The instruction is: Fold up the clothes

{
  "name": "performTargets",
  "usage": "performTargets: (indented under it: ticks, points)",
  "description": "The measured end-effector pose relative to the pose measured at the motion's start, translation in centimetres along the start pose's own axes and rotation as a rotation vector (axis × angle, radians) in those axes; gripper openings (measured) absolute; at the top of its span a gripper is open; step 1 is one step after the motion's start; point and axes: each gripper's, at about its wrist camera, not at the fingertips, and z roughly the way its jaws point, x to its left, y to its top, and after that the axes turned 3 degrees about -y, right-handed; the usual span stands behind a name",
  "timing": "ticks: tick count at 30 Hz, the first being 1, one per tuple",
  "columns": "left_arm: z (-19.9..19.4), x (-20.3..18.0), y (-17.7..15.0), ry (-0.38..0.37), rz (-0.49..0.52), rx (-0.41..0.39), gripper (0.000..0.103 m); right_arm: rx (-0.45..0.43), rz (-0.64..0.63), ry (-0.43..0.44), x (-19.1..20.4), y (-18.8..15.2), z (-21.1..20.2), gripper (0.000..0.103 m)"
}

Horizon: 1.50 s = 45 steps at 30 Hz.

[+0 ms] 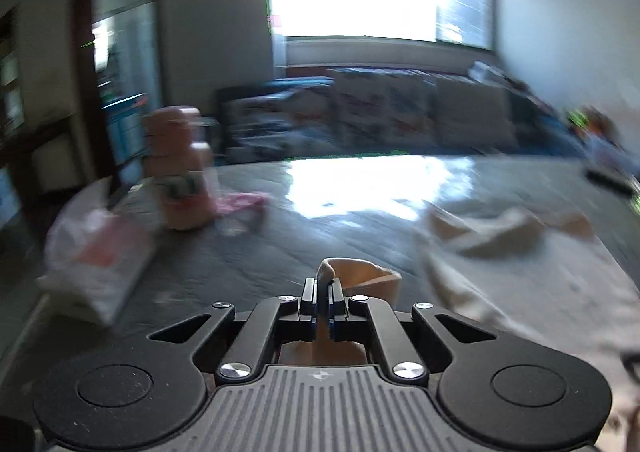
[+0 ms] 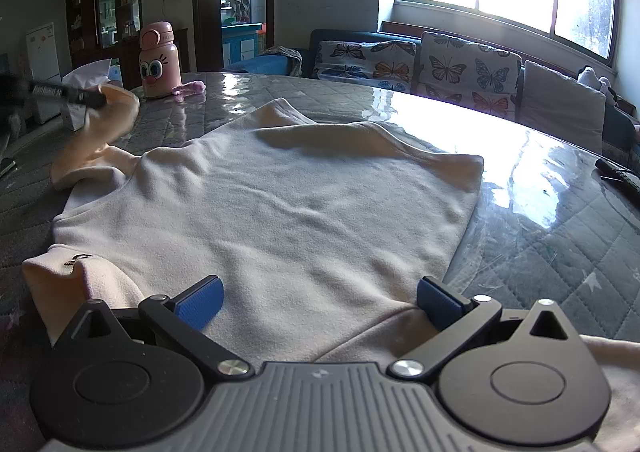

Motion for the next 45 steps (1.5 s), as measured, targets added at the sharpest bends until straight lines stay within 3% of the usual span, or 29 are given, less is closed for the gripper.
performTargets:
  ticks: [3, 7, 16, 18, 20, 21, 24, 29, 35, 38, 45]
  points:
    - [-0.1, 2.7, 0.2, 0.075, -0.090, -0.018, 0.005, 0.000, 0.000, 0.000, 0.0, 0.0, 0.0, 0.103]
    - [-0.6, 5.2, -0.8, 0.104, -0.172, -0.029, 0.005, 0.000, 0.001, 0.001, 0.0, 0.0, 0.0, 0.103]
    - [0.7, 7.5, -3.0, 0.215, -0.203, 0.069, 0.011, 0.000, 0.002, 0.001, 0.0, 0.0, 0.1, 0.103]
    - [0.9, 7.8, -3.1, 0.246, -0.213, 0.081, 0.014, 0.000, 0.002, 0.002, 0.0, 0.0, 0.1, 0.103]
    - [0.7, 7.9, -3.1, 0.266, -0.228, 0.092, 0.030, 0.000, 0.002, 0.002, 0.0, 0.0, 0.1, 0.103]
    - [0.5, 7.7, -3.1, 0.271, -0.223, 0.093, 0.030, 0.000, 0.002, 0.002, 0.0, 0.0, 0.1, 0.103]
    - [-0.4, 6.0, -2.9, 0.243, -0.162, 0.067, 0.030, 0.001, 0.003, 0.002, 0.0, 0.0, 0.1, 0.103]
    - [-0.8, 3.2, -2.2, 0.135, -0.066, 0.057, 0.029, 0.001, 0.003, 0.002, 0.0, 0.0, 0.1, 0.103]
    - [1.1, 1.7, -2.7, 0.061, 0.010, 0.138, 0.027, 0.001, 0.004, 0.002, 0.0, 0.0, 0.1, 0.103]
    - [2.4, 2.4, -3.0, 0.089, 0.003, 0.176, 0.027, 0.000, 0.004, 0.002, 0.0, 0.0, 0.1, 0.103]
    - [4.1, 4.0, -2.2, 0.134, -0.004, 0.180, 0.027, 0.000, 0.004, 0.002, -0.1, 0.0, 0.0, 0.103]
